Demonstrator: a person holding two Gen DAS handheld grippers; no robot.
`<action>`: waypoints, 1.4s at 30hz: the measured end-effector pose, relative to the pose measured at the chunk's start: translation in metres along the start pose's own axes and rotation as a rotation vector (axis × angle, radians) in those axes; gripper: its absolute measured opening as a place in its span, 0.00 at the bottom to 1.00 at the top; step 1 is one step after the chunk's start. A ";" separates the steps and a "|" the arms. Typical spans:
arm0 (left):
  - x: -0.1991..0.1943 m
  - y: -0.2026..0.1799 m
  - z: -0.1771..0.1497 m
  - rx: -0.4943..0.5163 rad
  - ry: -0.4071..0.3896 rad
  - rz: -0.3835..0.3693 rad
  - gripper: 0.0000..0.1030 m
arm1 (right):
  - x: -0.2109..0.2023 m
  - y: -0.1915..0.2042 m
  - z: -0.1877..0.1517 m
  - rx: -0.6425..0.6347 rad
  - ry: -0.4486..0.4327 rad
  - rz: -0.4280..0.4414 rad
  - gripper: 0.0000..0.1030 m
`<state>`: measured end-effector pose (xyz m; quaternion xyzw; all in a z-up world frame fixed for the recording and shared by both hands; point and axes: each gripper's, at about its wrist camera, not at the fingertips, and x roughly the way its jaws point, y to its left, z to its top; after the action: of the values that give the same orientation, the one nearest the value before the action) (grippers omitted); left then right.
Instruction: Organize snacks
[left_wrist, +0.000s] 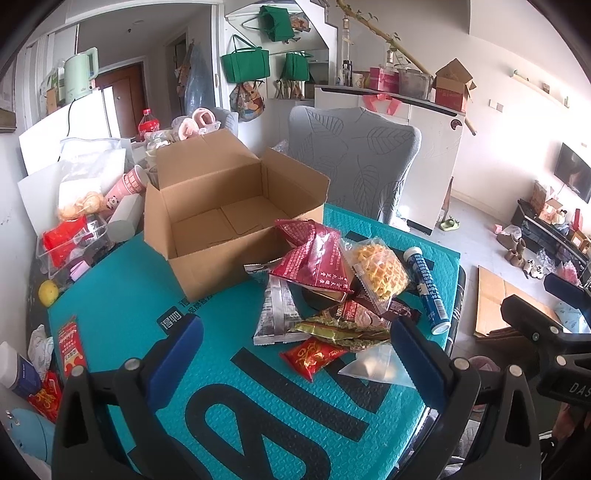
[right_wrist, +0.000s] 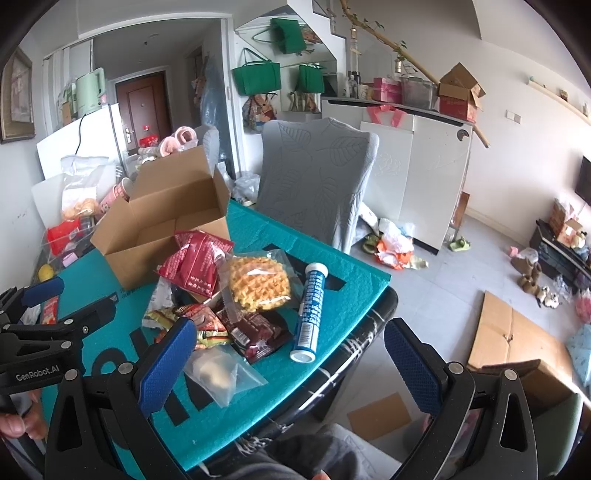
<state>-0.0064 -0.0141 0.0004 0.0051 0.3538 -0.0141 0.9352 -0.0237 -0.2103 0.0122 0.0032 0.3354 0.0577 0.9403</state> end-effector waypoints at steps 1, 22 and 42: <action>0.000 0.000 0.000 0.003 -0.003 0.000 1.00 | 0.001 -0.001 -0.001 0.002 0.001 0.002 1.00; 0.037 -0.028 -0.019 0.016 0.079 -0.167 1.00 | 0.030 -0.025 -0.018 0.051 0.067 0.072 1.00; 0.109 -0.082 -0.036 0.135 0.291 -0.166 1.00 | 0.084 -0.085 -0.028 0.082 0.169 0.132 1.00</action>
<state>0.0495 -0.0976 -0.0988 0.0408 0.4826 -0.1144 0.8674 0.0318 -0.2863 -0.0665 0.0589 0.4148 0.1060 0.9018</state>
